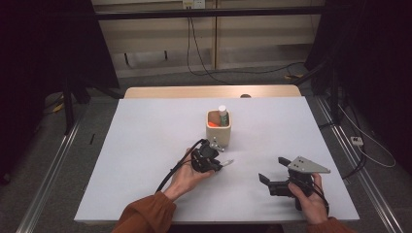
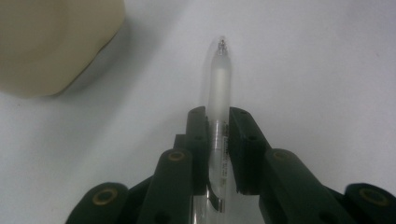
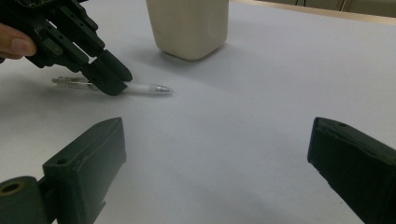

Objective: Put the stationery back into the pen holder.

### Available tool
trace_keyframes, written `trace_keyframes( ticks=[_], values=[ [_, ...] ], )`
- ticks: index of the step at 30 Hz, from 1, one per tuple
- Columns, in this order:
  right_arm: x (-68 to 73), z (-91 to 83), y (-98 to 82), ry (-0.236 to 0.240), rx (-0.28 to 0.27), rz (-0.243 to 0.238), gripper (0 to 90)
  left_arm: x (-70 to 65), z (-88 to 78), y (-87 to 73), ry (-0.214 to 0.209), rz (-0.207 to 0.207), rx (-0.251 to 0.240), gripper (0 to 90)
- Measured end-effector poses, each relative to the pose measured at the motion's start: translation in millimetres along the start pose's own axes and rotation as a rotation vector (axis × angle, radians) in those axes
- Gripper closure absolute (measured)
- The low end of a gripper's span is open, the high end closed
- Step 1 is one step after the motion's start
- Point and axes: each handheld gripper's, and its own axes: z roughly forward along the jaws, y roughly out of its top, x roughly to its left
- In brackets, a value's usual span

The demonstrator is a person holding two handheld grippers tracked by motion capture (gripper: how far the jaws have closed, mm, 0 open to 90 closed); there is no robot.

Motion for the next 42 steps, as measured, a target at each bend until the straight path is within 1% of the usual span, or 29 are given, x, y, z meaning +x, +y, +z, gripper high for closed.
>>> trace_keyframes(
  ticks=[1,3,9,11,12,14,16,18,22,23,24,25,27,28,32,33,34,35,36,37,40,42],
  values=[
    [0.1,-0.1,0.0,0.000,0.000,0.000,4.2,1.0,-0.1,-0.5,-0.007,-0.008,-0.004,79.6],
    [0.2,-0.3,0.0,0.002,-0.001,-0.002,4.2,1.9,-0.5,-1.1,-0.011,-0.001,-0.005,79.7],
    [-0.6,-0.5,-0.1,0.001,-0.004,0.004,4.2,7.2,-1.7,-2.3,-0.045,-0.029,-0.015,79.8],
    [-1.0,-0.8,-0.3,0.000,-0.003,0.002,4.2,7.8,-2.7,-2.6,-0.045,-0.030,-0.025,79.8],
    [-1.1,-0.9,-0.3,-0.001,-0.004,0.001,4.3,7.6,-3.2,-2.8,-0.051,-0.032,-0.037,79.7],
    [-0.8,-1.2,-0.3,0.000,-0.004,0.000,4.2,7.2,-4.9,-2.8,-0.049,-0.034,-0.054,79.7],
    [-0.5,-1.3,-0.3,-0.001,-0.003,0.001,4.2,7.6,-7.1,-2.8,-0.056,-0.027,-0.069,79.8],
    [-0.4,-1.3,-0.2,-0.001,-0.004,0.001,4.2,8.1,-10.1,-2.8,-0.056,-0.016,-0.083,79.8],
    [-0.5,-1.0,-0.3,-0.002,-0.003,0.001,4.3,9.1,-14.8,-2.8,-0.054,-0.017,-0.101,79.8],
    [-0.6,-1.0,-0.3,-0.002,-0.003,0.001,4.2,9.0,-15.4,-2.8,-0.057,-0.025,-0.111,79.8],
    [-0.7,-0.9,-0.3,-0.002,-0.003,0.002,4.2,9.6,-16.7,-2.8,-0.055,-0.019,-0.113,79.8],
    [-0.5,-0.7,-0.2,-0.003,-0.003,0.005,4.2,9.3,-17.3,-2.8,-0.056,-0.024,-0.123,79.8],
    [-0.6,-0.8,-0.3,-0.001,-0.002,0.002,4.2,10.2,-20.0,-2.6,-0.055,-0.012,-0.132,79.8],
    [-0.8,-0.8,-0.3,0.000,-0.003,0.001,4.3,10.0,-20.8,-2.6,-0.056,-0.021,-0.146,79.8],
    [-1.8,-1.3,-0.4,-0.001,-0.005,0.007,4.2,11.8,-26.2,-3.3,-0.043,-0.015,-0.175,79.7],
    [-1.8,-1.4,-0.6,-0.001,-0.005,0.007,4.2,11.4,-26.9,-3.7,-0.043,-0.011,-0.193,79.7],
    [-1.7,-1.5,-0.7,-0.002,-0.005,0.007,4.2,11.5,-28.4,-3.9,-0.042,-0.001,-0.196,79.7],
    [-1.5,-1.7,-0.7,0.000,-0.006,0.007,4.2,10.7,-29.1,-4.3,-0.041,-0.003,-0.205,79.8],
    [-1.1,-2.0,-0.6,-0.002,-0.006,0.007,4.2,10.3,-30.3,-4.8,-0.031,0.003,-0.205,79.8],
    [-0.9,-2.1,-0.6,-0.001,-0.006,0.006,4.2,9.7,-30.5,-5.5,-0.036,0.000,-0.214,79.8],
    [-0.8,-2.3,-0.7,-0.001,-0.006,0.008,4.2,9.9,-33.9,-6.4,-0.029,-0.002,-0.232,79.8],
    [-0.8,-2.6,-0.7,0.002,-0.008,0.006,4.2,11.2,-36.5,-7.2,-0.030,-0.011,-0.250,79.8]
  ],
)
